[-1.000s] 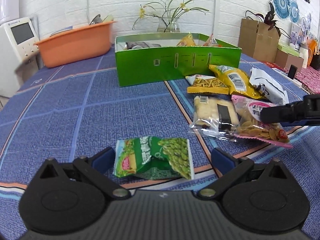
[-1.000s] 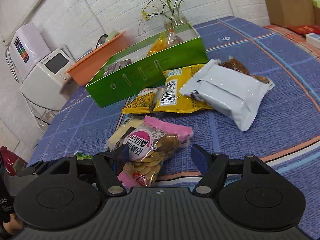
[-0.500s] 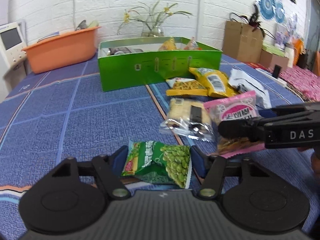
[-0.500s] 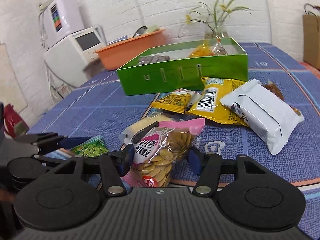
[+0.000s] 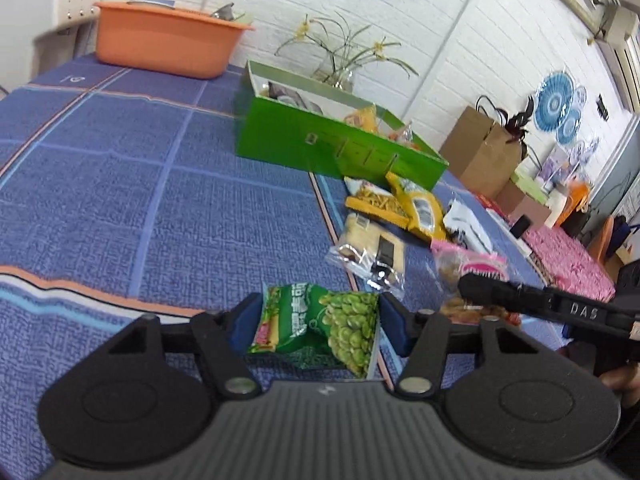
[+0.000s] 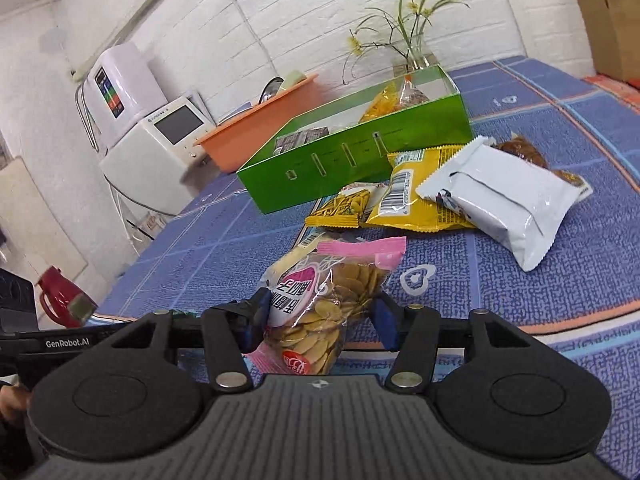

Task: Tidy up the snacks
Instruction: 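Grasp the green pea bag with the left gripper while the right grasps the pink seed bag, then drop the pea bag into the green box with the left gripper while the right drops the seed bag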

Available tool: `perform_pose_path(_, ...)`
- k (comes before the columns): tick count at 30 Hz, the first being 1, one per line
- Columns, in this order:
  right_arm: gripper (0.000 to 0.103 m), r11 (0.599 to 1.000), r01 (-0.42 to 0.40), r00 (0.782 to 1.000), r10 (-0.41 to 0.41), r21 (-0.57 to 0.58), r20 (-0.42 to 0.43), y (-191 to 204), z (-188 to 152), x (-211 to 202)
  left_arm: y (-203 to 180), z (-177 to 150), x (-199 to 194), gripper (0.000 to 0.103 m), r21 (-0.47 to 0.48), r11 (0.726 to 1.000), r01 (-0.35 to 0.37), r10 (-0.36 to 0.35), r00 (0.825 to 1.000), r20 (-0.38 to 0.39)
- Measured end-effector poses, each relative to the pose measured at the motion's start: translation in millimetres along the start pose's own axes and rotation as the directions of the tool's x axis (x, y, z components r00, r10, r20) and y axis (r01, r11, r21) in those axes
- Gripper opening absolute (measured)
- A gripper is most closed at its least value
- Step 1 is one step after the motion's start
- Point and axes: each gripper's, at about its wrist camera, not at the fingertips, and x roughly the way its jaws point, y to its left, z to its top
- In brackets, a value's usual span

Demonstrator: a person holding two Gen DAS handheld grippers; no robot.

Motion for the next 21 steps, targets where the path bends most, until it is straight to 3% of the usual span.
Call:
perform_pose_path(4,0.09,0.996,-0.064,0.996,0.067,0.061,-0.054,-5,2,5,3,10,-9,0.059,-0.012,1.0,-0.016,0.016,0.999,0.052)
perform_pose_path(8,0.09,0.975,-0.162,0.977,0.18,0.151,-0.112,-10,11,9,10,22,-20,0.059,-0.039,0.999,-0.036,0.04,0.992,0.116)
perform_pose_path(11,0.09,0.967,-0.211,0.968,0.227,0.143,-0.106,-7,26,8,20,37,-23,0.059,-0.049,0.996,-0.08,0.087,0.986,0.142)
perform_pose_path(16,0.09,0.97,-0.232,0.973,0.232,0.068,0.016,-7,74,7,29,83,-12,0.059,-0.078,0.995,-0.069,0.084,0.973,0.215)
perform_pose_path(19,0.09,0.99,-0.132,0.982,0.123,0.05,0.142,-14,104,8,16,116,6,0.059,-0.031,0.998,-0.051,0.057,0.967,0.249)
perform_pose_path(21,0.09,0.997,-0.063,0.972,0.049,0.053,0.23,-22,123,8,5,138,21,0.059,-0.003,0.999,-0.039,0.039,0.963,0.266)
